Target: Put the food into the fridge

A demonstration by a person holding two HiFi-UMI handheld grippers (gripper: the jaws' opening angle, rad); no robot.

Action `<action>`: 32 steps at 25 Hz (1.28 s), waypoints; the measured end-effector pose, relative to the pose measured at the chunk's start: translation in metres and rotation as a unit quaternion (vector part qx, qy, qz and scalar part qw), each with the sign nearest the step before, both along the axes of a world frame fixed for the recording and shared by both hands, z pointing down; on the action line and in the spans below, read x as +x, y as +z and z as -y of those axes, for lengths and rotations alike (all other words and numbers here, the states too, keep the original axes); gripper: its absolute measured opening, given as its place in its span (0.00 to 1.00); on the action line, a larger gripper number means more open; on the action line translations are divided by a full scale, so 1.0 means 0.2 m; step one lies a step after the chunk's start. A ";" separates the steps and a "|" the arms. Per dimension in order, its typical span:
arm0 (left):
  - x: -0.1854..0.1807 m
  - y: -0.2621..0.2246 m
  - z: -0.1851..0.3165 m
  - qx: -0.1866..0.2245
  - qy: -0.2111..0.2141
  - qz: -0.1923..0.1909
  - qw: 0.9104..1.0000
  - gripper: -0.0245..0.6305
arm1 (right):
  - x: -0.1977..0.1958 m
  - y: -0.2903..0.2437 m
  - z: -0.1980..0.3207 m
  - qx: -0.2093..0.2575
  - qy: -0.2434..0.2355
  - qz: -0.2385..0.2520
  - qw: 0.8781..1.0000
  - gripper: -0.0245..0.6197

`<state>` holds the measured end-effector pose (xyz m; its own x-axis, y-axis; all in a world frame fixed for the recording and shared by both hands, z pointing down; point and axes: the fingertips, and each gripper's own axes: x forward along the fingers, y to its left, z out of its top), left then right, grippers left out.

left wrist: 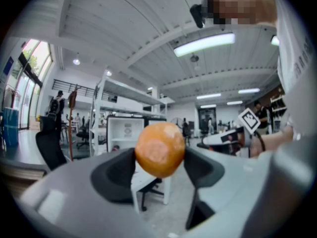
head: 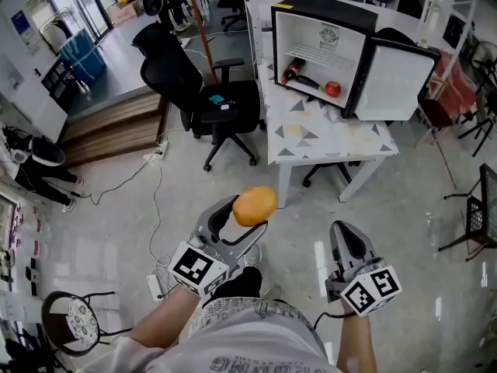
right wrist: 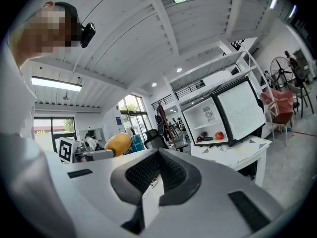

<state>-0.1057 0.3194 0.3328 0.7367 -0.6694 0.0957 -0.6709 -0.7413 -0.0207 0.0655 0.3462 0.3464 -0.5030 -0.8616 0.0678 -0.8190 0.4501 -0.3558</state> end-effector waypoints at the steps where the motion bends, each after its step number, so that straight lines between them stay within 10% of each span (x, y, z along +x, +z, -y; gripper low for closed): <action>1: 0.01 0.01 0.02 0.000 -0.001 0.000 1.000 0.51 | 0.01 0.01 0.02 0.000 -0.001 0.000 1.000 0.04; 32: 0.01 0.21 1.12 -0.034 0.022 -0.002 0.999 0.51 | 0.02 0.19 1.07 -0.042 0.020 -0.008 0.999 0.04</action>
